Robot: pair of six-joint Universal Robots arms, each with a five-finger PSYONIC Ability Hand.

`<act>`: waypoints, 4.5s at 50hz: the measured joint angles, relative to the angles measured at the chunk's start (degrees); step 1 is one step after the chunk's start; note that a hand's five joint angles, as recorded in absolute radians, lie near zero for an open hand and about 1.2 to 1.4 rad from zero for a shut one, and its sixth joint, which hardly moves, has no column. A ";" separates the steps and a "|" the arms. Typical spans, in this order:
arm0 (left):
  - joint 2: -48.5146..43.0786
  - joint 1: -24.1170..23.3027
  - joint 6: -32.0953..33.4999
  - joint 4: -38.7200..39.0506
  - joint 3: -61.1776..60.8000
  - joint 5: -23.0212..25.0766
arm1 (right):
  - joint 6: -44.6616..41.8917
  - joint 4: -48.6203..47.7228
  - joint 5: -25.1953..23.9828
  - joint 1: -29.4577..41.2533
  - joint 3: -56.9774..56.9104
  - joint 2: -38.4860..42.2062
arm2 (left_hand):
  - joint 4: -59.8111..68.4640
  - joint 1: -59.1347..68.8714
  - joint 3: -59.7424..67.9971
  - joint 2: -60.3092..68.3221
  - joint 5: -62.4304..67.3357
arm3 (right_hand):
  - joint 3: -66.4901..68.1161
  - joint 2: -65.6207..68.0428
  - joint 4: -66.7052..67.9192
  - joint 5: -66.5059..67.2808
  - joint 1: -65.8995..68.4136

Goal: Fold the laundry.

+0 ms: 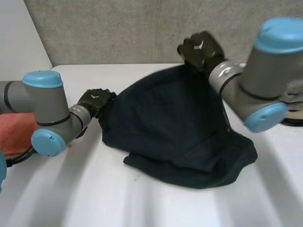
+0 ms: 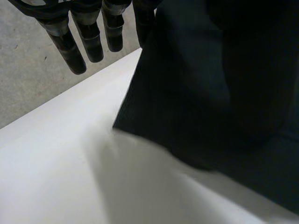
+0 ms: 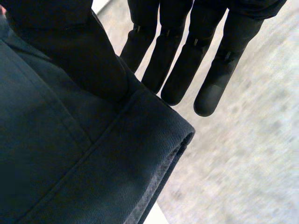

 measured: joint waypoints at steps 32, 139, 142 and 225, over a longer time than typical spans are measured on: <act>33.65 1.31 -14.55 4.21 -4.19 4.72 | 1.43 3.80 1.33 -2.43 14.92 -30.26 | 55.74 52.89 54.76 55.36 51.44 | 0.19 0.08 0.06 0.37 0.00; 26.19 -4.00 -3.25 13.27 -48.50 -3.30 | 0.27 -8.97 -0.49 -6.17 34.96 0.83 | 31.52 31.74 30.74 31.06 30.95 | -0.08 0.23 -0.05 -0.04 -0.88; 26.21 -3.98 -2.95 16.02 -48.21 -3.57 | 0.18 -8.73 0.12 -6.36 35.83 0.07 | 53.85 50.50 52.86 51.94 52.94 | -0.08 0.23 -0.04 -0.05 -0.88; 53.07 -14.76 6.96 -20.79 -45.35 -3.91 | -19.62 24.87 4.25 -14.29 53.09 -42.27 | 55.97 51.13 54.92 55.50 54.32 | -0.06 -0.21 0.01 1.10 -1.61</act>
